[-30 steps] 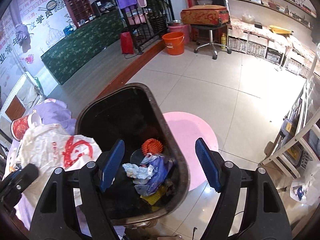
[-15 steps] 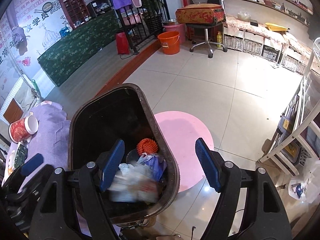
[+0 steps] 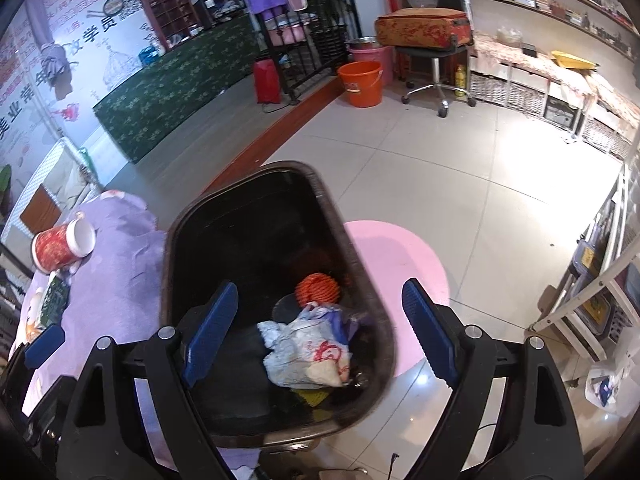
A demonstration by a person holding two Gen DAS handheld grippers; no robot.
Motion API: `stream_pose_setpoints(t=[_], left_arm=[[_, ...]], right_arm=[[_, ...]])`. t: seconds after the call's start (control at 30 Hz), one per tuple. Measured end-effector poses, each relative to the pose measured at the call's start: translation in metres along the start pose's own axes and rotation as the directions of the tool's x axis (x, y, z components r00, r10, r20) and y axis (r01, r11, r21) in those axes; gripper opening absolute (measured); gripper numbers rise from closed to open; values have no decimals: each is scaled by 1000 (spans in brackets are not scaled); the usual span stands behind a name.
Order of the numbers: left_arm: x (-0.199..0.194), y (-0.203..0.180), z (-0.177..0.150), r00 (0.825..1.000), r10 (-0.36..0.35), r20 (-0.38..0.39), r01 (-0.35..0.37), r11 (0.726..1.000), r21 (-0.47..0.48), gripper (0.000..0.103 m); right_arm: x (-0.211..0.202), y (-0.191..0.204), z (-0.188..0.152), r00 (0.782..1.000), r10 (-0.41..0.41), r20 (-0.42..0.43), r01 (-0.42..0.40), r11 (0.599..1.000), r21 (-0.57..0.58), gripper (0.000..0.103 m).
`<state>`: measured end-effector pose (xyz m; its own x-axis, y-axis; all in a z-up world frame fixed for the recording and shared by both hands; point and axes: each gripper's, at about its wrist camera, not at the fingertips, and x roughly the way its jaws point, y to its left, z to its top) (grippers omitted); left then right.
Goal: Collect trash
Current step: 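Move the beige paper over the bin and open the left tool, then bring both open tools back over the table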
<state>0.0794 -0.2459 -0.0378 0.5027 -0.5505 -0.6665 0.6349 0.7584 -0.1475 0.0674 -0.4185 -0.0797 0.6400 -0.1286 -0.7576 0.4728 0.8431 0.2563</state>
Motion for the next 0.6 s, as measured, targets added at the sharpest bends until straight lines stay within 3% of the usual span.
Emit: stream_pose_setpoints(t=[0.13,0.37,0.6], left_arm=[[-20,18,-8,999,28,19,-27,999,-17,97],[-51,60,-24,989,144,37,-139,985,-101,97],[-87,119,-48,959,282,37,-263,928,-264,97]], right_arm=[[2,28,-5,999,37,-21,-38,998,-55,84],[5,89,-15,987,147,-63,-155,975,-157,84],[7,171,-27,957,263,-124,-287,921,-263,84]])
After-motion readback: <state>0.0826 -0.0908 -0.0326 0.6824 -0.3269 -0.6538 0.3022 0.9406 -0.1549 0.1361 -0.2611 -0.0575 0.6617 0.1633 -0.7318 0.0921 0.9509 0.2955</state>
